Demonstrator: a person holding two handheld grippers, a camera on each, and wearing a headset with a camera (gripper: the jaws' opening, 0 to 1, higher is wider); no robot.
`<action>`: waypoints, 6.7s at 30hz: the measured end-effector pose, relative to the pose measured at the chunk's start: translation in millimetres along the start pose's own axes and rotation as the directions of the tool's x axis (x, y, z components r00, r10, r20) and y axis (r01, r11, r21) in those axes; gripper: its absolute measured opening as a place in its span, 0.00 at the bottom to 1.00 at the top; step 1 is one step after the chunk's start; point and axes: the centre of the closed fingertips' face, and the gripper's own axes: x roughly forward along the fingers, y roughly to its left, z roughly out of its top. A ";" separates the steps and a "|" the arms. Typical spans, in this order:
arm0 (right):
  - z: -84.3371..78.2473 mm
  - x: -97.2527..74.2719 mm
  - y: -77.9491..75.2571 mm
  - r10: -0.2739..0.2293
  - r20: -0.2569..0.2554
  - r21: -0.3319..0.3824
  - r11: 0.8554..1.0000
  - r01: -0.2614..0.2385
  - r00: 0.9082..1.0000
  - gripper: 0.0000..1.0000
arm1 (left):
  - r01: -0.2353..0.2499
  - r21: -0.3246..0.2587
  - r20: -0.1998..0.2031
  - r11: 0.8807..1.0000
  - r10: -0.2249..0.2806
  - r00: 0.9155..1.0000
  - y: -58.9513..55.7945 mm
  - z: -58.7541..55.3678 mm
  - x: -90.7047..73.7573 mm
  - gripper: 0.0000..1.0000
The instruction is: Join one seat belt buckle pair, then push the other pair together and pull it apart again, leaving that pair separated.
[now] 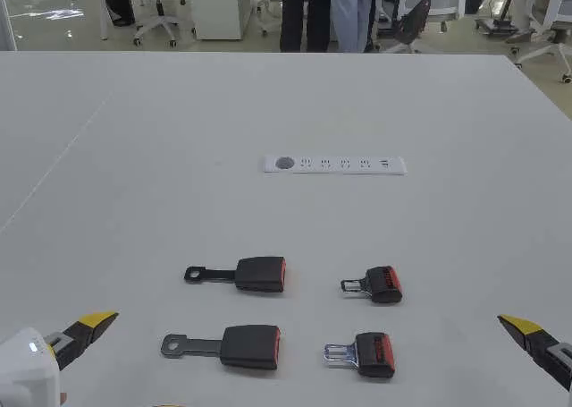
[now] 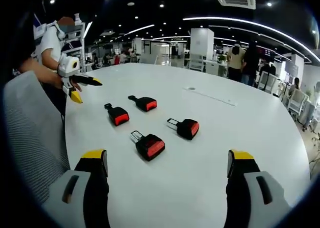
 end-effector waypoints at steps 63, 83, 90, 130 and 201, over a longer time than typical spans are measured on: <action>6.0 2.0 6.8 0.026 0.022 -0.029 0.999 -0.026 0.999 1.00 | 0.024 0.009 0.027 1.000 -0.024 0.999 -5.5 2.9 -0.1 1.00; 8.0 2.0 5.6 0.027 0.030 -0.033 0.999 -0.026 0.999 1.00 | 0.025 0.009 0.031 1.000 -0.025 0.999 -6.1 3.6 -0.9 1.00; 7.7 3.0 7.3 0.037 0.030 -0.040 0.999 -0.036 0.999 1.00 | 0.038 0.018 0.037 0.999 -0.039 0.999 -5.5 5.7 -3.3 1.00; -3.4 35.6 19.0 0.249 -0.150 -0.202 0.940 -0.276 0.957 0.86 | 0.284 0.199 -0.177 0.938 -0.251 0.952 -15.8 3.5 45.7 0.92; -46.6 93.4 24.9 0.386 -0.433 -0.360 0.755 -0.549 0.815 0.33 | 0.606 0.307 -0.606 0.734 -0.340 0.719 -23.6 -37.5 107.1 0.33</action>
